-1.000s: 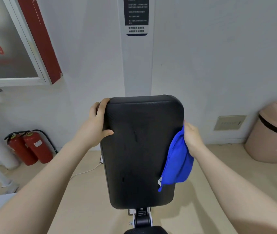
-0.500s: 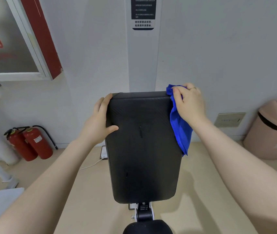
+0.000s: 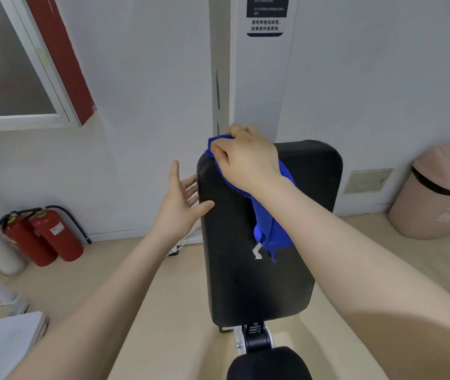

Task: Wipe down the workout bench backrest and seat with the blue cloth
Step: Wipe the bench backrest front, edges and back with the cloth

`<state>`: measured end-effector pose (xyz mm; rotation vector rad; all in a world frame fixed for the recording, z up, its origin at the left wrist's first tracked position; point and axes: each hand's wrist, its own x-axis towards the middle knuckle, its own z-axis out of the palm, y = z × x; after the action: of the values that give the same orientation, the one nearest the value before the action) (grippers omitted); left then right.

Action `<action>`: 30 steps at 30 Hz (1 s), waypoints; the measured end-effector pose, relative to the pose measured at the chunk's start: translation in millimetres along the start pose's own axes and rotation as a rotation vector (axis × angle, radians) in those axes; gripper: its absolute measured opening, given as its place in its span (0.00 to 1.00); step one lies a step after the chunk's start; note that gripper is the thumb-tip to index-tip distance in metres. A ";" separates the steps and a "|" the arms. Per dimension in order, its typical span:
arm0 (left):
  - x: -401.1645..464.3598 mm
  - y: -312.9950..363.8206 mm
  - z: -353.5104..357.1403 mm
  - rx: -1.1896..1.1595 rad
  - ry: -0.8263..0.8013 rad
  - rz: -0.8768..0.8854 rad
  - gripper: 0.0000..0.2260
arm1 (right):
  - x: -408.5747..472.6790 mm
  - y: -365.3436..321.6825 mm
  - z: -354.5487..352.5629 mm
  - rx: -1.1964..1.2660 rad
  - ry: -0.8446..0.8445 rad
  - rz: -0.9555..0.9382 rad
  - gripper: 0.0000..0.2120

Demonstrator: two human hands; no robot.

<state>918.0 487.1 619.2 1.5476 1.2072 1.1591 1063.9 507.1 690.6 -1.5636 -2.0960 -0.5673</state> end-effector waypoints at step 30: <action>7.0 -10.9 -16.7 0.322 -0.207 0.206 0.36 | -84.2 -74.6 67.6 -0.208 0.104 0.070 0.28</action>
<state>900.3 497.2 613.7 2.0207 1.1555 0.9334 1005.0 461.2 582.7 -1.6732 -1.9486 -0.8458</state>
